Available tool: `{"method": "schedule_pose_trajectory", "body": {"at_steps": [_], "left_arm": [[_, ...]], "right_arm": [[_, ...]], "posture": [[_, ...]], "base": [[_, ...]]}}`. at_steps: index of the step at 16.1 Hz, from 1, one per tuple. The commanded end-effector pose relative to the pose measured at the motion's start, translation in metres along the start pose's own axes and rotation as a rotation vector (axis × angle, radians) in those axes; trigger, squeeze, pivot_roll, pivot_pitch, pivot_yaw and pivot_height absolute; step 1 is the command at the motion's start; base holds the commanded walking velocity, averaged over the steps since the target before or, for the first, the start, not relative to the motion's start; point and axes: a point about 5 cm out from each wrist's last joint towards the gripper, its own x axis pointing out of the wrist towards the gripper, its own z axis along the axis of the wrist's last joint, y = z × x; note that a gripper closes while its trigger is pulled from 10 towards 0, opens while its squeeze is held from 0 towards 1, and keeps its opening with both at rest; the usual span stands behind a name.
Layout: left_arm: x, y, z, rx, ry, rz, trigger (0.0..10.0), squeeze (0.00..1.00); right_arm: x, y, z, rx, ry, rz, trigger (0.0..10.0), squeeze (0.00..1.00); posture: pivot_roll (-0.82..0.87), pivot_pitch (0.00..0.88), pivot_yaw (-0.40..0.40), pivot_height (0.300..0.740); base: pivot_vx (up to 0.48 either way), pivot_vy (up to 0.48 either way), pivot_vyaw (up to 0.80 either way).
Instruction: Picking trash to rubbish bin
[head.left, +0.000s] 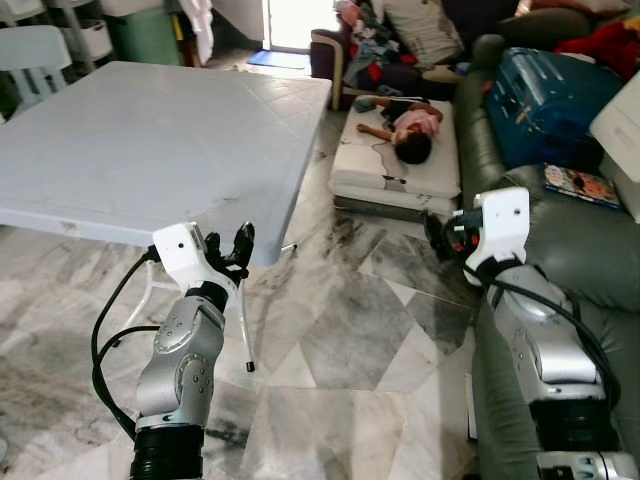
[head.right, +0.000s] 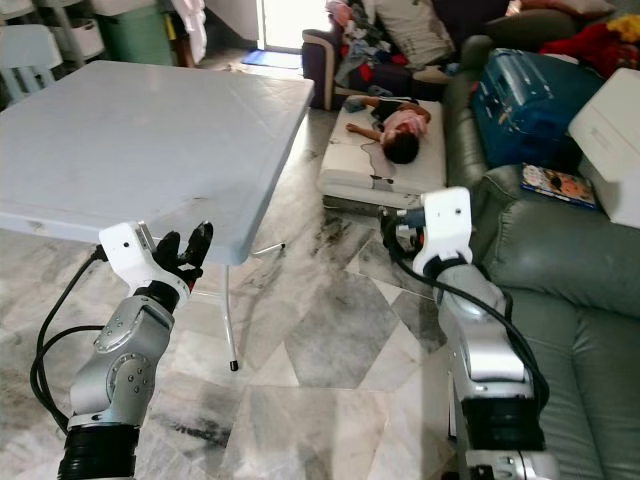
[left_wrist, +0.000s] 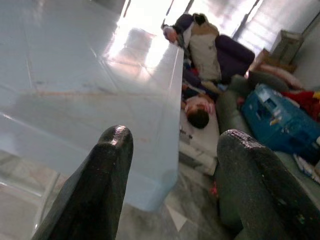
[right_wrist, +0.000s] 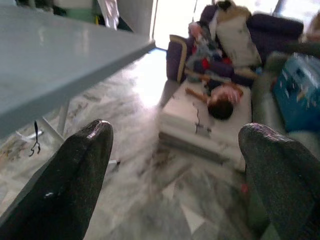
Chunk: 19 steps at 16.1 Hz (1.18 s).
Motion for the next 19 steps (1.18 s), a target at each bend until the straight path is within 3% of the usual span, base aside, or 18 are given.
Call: {"method": "schedule_pose_trajectory", "body": {"at_steps": [1,3,6,10,13,14,15,19], "left_arm": [[-0.003,0.007,-0.011,0.032,0.049,0.026,10.0,0.0],[-0.011,0.017,-0.032,0.069,0.138,0.035,10.0,0.0],[-0.02,0.029,-0.045,0.106,0.185,0.032,10.0,0.0],[-0.017,0.027,-0.039,0.185,0.166,-0.004,10.0,0.0],[-0.013,0.021,-0.022,0.261,0.05,-0.035,10.0,0.0],[-0.01,0.017,-0.006,0.297,-0.033,-0.036,10.0,0.0],[-0.008,0.012,0.003,0.304,-0.067,-0.042,10.0,0.0],[-0.006,0.005,0.005,0.291,-0.074,-0.064,10.0,0.0]], "right_arm": [[-0.003,-0.005,-0.012,0.026,0.049,-0.022,10.0,0.0],[-0.006,-0.006,-0.024,0.036,0.08,-0.034,10.0,0.0],[-0.009,-0.009,-0.034,0.026,0.106,-0.048,10.0,0.0],[-0.01,-0.01,-0.035,0.028,0.094,-0.054,10.0,0.0],[-0.01,-0.011,-0.03,0.016,0.053,-0.062,10.0,0.0],[-0.009,-0.012,-0.024,0.006,0.025,-0.067,10.0,0.0],[-0.009,-0.013,-0.018,-0.002,-0.001,-0.07,10.0,0.0],[-0.007,-0.014,-0.013,0.0,-0.011,-0.078,10.0,0.0]], "posture": [[0.07,0.009,-0.048,0.74],[0.07,0.008,-0.044,0.74],[0.08,0.01,-0.04,0.74],[0.08,0.014,-0.034,0.74],[0.08,0.016,-0.032,0.74],[0.08,0.016,-0.032,0.74],[0.08,0.019,-0.033,0.74],[0.08,0.022,-0.032,0.74]], "base": [[0.0,0.0,-0.76],[0.0,0.0,-0.76],[0.0,0.0,-0.76],[0.0,0.0,-0.37],[0.0,0.0,0.0],[0.0,0.0,0.0],[0.0,0.0,0.0],[0.0,0.0,-0.69]]}}
